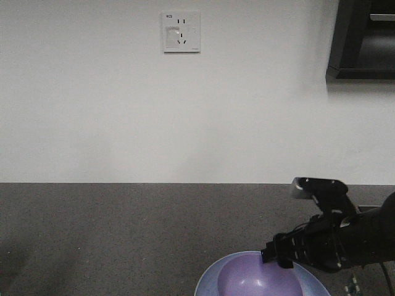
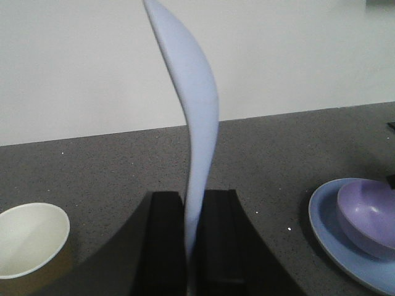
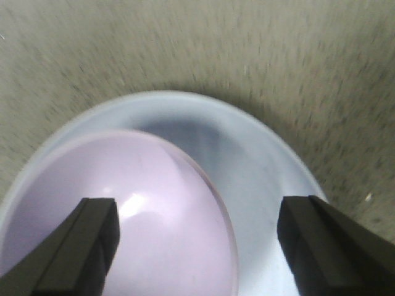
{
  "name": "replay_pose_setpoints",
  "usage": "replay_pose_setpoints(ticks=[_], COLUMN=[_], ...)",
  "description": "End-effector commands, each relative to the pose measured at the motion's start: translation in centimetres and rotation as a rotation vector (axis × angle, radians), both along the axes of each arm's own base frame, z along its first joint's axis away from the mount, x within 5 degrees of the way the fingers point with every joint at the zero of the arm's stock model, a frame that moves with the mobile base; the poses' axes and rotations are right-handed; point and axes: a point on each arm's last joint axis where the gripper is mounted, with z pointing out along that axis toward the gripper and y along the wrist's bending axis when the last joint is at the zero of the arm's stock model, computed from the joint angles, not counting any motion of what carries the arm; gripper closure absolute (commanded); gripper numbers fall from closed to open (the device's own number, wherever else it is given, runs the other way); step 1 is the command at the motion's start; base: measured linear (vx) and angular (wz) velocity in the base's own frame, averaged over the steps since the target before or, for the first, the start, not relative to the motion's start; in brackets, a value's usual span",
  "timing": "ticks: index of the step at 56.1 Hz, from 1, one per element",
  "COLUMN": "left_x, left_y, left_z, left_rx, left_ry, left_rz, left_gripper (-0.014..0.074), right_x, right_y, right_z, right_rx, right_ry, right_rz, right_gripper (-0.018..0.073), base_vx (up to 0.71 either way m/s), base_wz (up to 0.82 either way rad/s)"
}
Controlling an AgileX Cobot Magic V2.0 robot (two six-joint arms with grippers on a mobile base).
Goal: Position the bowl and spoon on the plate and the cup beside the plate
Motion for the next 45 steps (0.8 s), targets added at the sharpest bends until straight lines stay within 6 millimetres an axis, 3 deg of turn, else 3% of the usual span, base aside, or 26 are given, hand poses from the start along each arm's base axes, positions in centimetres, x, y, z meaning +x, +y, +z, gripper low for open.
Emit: replay_pose_setpoints(ticks=[1, 12, 22, 32, 37, 45], left_x=[0.1, 0.7, 4.9, 11.2, 14.4, 17.9], left_y=[-0.1, -0.4, -1.9, -5.2, -8.0, -12.4], left_z=[1.3, 1.8, 3.2, 3.5, 3.0, 1.6], left_rx=[-0.043, 0.092, 0.186, 0.152, 0.120, 0.126], left_ry=[-0.072, -0.008, 0.138, 0.277, 0.332, 0.395], left_rz=[0.001, -0.057, -0.176, -0.411, -0.539, -0.655], left_gripper=[0.0596, 0.0596, 0.0596, 0.0596, 0.0596, 0.0596], right_x=[-1.4, -6.7, -11.8, -14.9, -15.4, -15.7], right_y=[-0.3, -1.3, -2.2, -2.8, -3.2, -3.7], right_z=[5.0, 10.6, 14.1, 15.5, 15.5, 15.1], right_rx=[0.033, 0.049, 0.050, 0.046, 0.016, -0.030], right_ry=[-0.206, -0.386, -0.514, -0.577, -0.575, -0.532], right_rz=[-0.018, 0.003, 0.026, 0.018, 0.001, -0.028], right_gripper=[-0.0040, -0.0022, -0.0022, -0.0022, -0.0022, -0.0022], base_vx=[0.00, 0.00, 0.00, 0.00, 0.00, 0.00], base_wz=[0.00, 0.00, 0.00, 0.00, 0.00, 0.00])
